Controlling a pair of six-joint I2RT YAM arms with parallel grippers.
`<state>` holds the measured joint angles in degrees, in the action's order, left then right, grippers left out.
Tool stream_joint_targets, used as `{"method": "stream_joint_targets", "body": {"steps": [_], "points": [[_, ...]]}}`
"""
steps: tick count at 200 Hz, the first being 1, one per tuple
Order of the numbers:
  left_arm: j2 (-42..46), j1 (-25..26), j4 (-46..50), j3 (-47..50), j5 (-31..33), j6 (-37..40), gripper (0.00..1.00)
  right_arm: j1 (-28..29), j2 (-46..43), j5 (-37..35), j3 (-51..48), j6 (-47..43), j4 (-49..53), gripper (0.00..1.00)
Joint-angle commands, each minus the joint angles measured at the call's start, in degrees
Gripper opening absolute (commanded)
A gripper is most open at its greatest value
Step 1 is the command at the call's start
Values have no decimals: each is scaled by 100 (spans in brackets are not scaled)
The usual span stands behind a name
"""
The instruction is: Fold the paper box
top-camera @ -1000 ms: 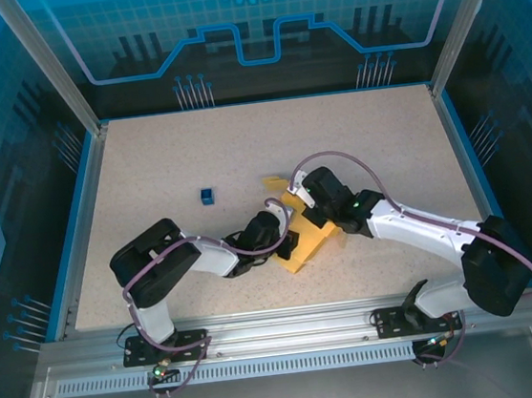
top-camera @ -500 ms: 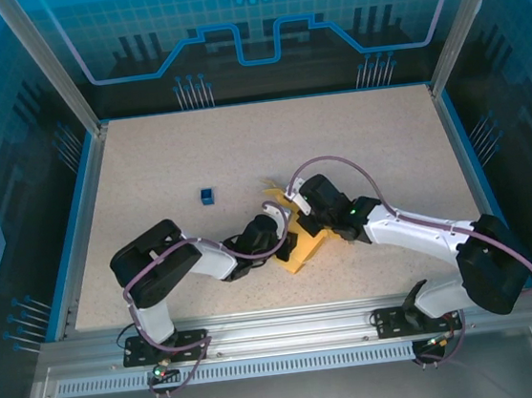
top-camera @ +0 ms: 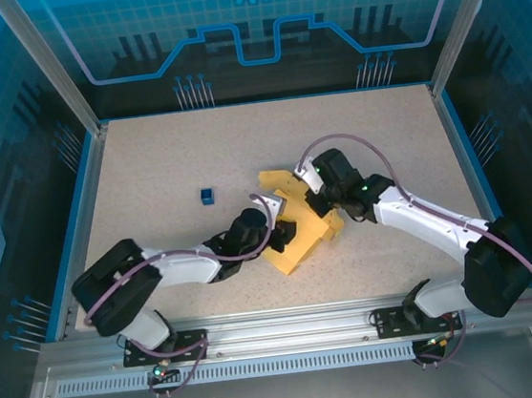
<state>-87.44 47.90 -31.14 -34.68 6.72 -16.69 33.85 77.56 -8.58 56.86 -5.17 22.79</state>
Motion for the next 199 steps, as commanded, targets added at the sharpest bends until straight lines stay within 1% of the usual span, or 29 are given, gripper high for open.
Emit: {"method": "stream_joint_targets", "body": {"steps": [1, 34, 64, 75, 86, 102, 116, 142, 174, 199], "points": [[732, -267, 609, 135, 39, 290, 36, -211, -152, 946, 468, -116, 678, 0], [1883, -889, 1441, 132, -374, 515, 43, -574, -264, 2083, 976, 26, 1073, 0], [2545, -1544, 1863, -20, -1190, 570, 51, -930, -170, 2970, 1474, 123, 1514, 0], [2633, -1714, 1934, -131, -1526, 611, 52, -1056, -113, 3280, 1585, 145, 1621, 0], [2638, -1827, 2087, -305, -1787, 693, 53, -1168, -89, 3503, 1641, 182, 1668, 0], [2534, -1895, 2337, -580, -1998, 810, 54, -1323, -92, 3890, 1669, 232, 1662, 0], [2417, -1933, 2531, -804, -2230, 962, 55, -1404, -87, 4091, 1728, 254, 1708, 0], [2196, -1947, 2579, -1164, -2560, 1055, 56, -1422, -55, 4293, 1800, 149, 1860, 0], [1664, -2054, 2555, -1723, -3191, 801, 56, -1418, -18, 4391, 1784, 97, 1896, 0], [1374, -2222, 2594, -2048, -3521, 622, 56, -1425, -27, 4401, 1756, 83, 1918, 0]]}}
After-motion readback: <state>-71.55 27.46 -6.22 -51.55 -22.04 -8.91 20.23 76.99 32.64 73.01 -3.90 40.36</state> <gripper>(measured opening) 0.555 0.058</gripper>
